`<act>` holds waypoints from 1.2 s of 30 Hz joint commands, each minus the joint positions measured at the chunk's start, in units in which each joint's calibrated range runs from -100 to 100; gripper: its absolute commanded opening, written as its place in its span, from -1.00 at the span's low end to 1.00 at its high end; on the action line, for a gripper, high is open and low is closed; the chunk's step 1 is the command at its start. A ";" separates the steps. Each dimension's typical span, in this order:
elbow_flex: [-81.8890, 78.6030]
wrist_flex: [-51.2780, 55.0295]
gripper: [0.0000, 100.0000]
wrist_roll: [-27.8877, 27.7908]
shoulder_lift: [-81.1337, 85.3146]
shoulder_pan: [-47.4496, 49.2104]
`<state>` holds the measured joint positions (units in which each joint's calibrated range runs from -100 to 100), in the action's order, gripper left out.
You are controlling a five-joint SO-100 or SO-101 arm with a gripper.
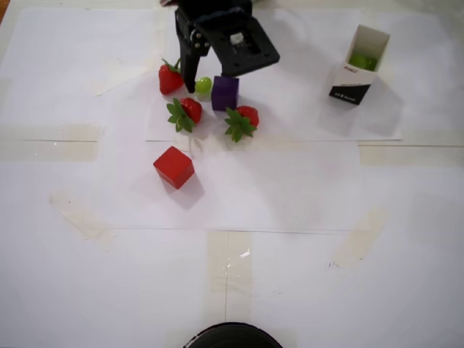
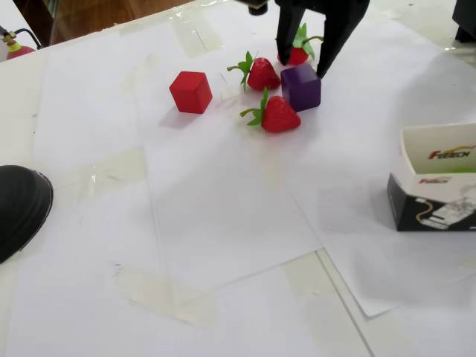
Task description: Pick up the grapes and place them in the box.
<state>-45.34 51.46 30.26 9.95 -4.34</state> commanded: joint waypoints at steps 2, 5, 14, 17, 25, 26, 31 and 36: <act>-1.57 -3.10 -0.59 0.98 0.45 0.23; -2.84 -4.65 -0.59 1.17 0.37 0.08; -6.30 -8.65 -0.67 1.61 0.28 -0.29; -6.48 -8.65 -0.71 1.81 0.37 -0.58; -6.57 -8.41 -0.76 2.10 0.54 -1.10; -6.57 -8.41 -0.77 2.15 0.63 -1.17; -6.57 -8.49 -0.82 2.44 0.71 -1.46; -6.12 -8.00 -0.91 2.44 0.97 -1.83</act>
<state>-51.76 44.43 32.45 10.13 -4.87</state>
